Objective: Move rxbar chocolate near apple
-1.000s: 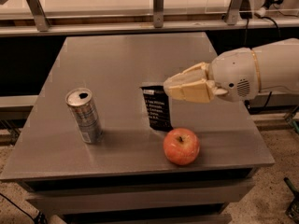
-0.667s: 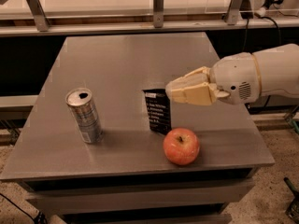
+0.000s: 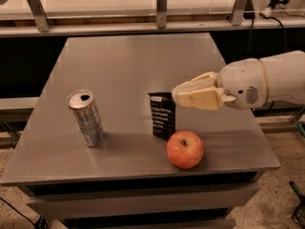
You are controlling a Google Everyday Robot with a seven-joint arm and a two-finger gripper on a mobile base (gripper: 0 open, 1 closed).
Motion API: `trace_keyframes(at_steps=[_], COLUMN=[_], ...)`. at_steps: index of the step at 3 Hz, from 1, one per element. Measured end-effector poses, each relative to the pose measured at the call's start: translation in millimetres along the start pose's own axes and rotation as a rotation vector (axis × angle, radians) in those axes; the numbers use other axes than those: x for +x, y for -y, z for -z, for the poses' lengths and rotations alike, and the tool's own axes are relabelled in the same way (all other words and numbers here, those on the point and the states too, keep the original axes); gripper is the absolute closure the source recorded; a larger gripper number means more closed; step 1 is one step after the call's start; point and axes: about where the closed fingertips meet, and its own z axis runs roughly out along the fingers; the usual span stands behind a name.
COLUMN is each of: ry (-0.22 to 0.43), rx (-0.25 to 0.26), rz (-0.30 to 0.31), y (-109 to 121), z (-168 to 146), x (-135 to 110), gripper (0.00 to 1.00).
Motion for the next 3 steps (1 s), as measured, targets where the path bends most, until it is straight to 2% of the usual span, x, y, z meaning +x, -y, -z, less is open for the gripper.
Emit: trace_keyframes(at_steps=[3], ry=[-0.004], rx=[-0.01], rz=[0.007], y=[-3.4], z=[-5.3], x=[-3.2], gripper=[0.19])
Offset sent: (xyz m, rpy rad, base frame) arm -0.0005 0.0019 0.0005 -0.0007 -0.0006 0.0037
